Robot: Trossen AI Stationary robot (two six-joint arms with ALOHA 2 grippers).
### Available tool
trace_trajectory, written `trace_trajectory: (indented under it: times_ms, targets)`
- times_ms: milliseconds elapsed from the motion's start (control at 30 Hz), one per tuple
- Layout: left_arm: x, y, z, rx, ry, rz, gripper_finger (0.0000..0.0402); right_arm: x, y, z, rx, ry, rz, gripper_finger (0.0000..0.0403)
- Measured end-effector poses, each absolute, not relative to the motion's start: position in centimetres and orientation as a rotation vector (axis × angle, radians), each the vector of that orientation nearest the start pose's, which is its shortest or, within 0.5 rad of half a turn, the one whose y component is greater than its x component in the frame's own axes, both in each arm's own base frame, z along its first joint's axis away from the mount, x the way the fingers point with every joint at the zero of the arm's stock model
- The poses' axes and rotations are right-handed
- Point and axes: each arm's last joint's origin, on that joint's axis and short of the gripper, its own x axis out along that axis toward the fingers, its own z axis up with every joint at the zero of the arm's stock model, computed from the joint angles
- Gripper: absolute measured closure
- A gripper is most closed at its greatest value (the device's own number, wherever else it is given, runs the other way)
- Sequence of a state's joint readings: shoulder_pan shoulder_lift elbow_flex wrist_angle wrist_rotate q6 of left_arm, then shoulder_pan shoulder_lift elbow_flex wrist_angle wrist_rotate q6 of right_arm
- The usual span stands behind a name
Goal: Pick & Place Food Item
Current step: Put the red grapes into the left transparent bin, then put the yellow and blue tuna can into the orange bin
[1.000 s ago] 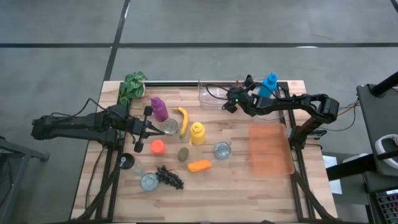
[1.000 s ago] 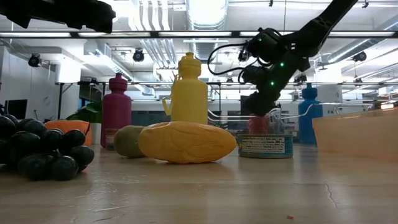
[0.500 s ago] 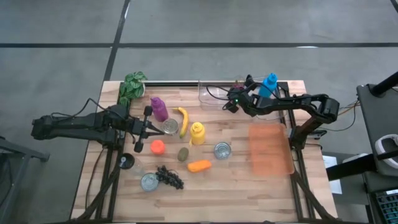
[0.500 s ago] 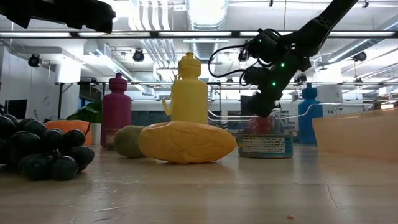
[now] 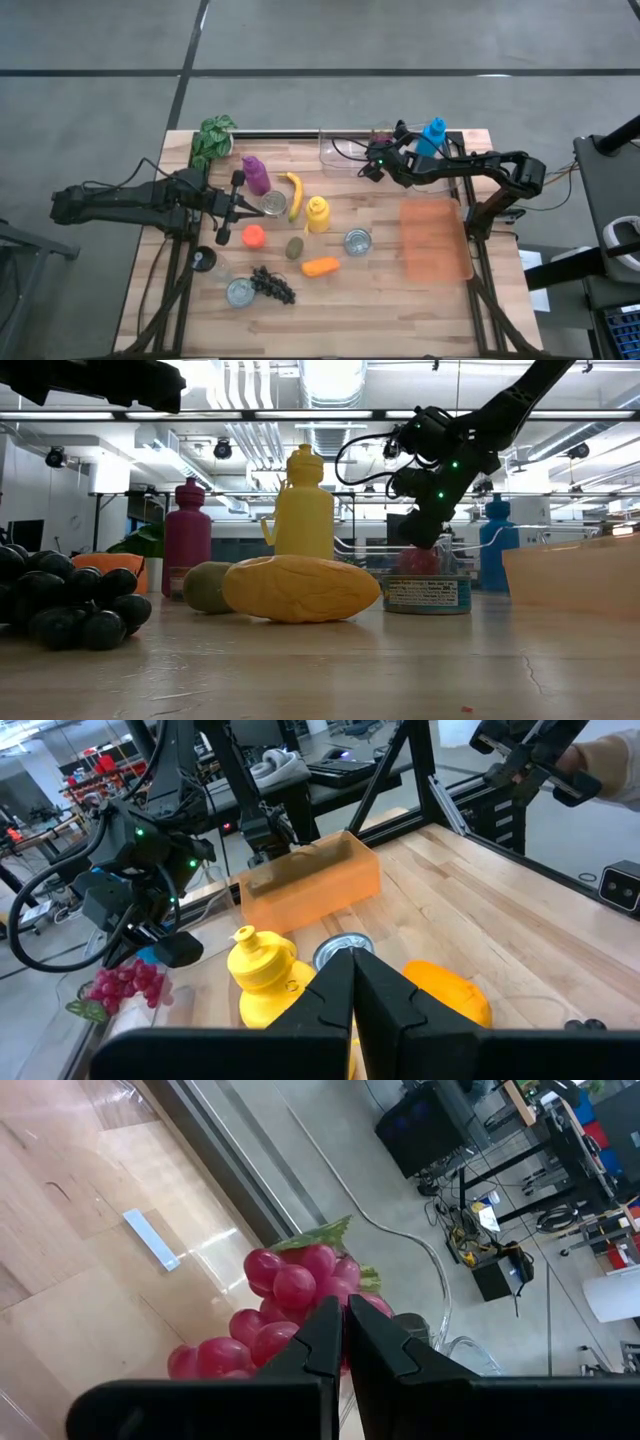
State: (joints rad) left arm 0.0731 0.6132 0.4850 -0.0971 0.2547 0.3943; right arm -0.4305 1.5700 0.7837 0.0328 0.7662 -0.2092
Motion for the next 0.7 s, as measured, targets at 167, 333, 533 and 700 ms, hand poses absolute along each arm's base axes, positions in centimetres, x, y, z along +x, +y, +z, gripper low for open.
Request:
trace_trajectory:
  times_ms: [167, 333, 533, 700]
  targets:
    - [14.82, 0.35, 26.23, 0.355, 0.183, -0.222, 0.0392, 26.42, -14.34, 17.59, -0.308, 0.905, -1.053, 0.0389]
    - [14.82, 0.35, 26.22, 0.355, 0.184, -0.222, 0.0392, 26.42, -14.34, 17.59, -0.308, 0.905, -1.053, 0.0363]
    - [14.82, 0.35, 26.23, 0.355, 0.183, -0.222, 0.0392, 26.43, -14.35, 17.60, -0.308, 0.904, -1.053, 0.0328]
    - [14.82, 0.35, 26.23, 0.356, 0.183, -0.222, 0.0392, 26.43, -14.34, 17.59, -0.307, 0.904, -1.050, 0.0302]
